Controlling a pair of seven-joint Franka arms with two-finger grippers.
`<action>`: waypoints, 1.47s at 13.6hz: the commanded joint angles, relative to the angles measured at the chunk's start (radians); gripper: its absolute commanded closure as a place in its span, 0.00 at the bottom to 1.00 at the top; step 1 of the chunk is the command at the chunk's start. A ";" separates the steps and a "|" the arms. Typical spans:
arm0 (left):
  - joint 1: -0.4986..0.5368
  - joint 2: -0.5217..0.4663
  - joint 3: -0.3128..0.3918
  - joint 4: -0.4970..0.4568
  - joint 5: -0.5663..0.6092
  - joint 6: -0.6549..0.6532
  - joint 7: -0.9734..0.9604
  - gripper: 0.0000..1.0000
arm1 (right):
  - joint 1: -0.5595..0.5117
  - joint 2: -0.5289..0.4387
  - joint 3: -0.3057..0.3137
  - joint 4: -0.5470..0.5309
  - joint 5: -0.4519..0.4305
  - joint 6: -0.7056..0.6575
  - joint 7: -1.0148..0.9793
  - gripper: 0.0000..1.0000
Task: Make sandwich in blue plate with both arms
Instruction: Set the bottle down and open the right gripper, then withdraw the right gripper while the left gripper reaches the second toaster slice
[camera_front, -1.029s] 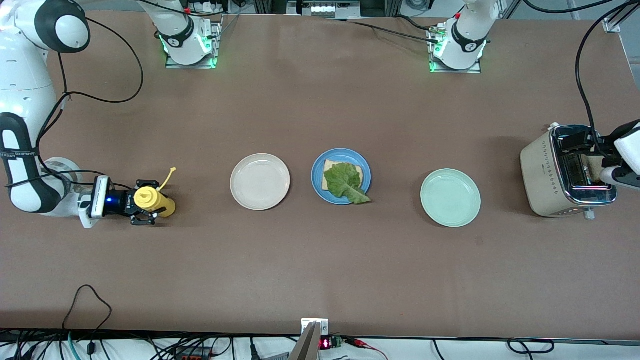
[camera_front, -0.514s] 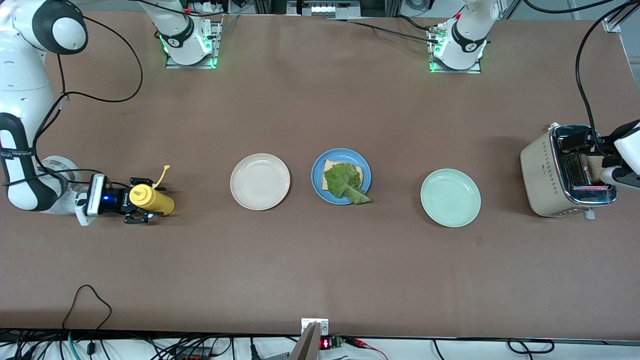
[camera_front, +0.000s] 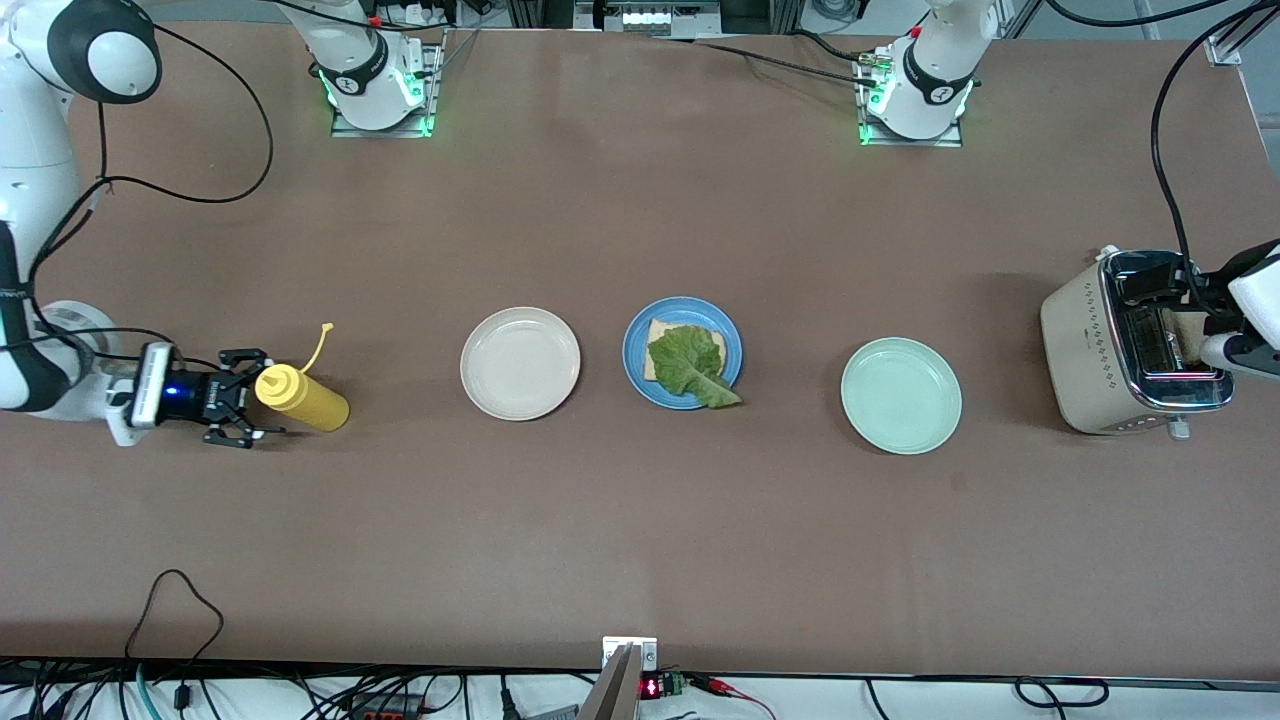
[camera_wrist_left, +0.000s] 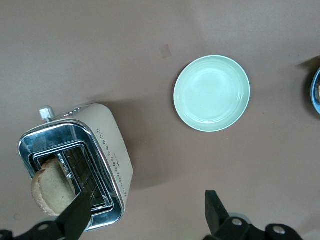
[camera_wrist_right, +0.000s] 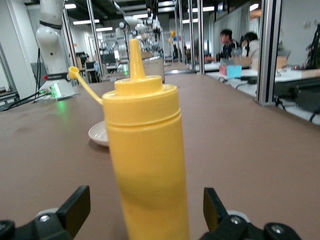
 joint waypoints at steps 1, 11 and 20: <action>0.003 0.001 -0.002 0.018 -0.013 -0.018 -0.003 0.00 | -0.024 -0.093 -0.008 -0.001 -0.107 -0.017 0.111 0.00; 0.003 0.001 -0.002 0.018 -0.013 -0.018 -0.003 0.00 | 0.098 -0.504 -0.013 -0.009 -0.610 0.089 0.819 0.00; 0.002 0.001 -0.002 0.018 -0.008 -0.018 -0.004 0.00 | 0.379 -0.742 -0.013 -0.068 -0.891 0.083 1.726 0.00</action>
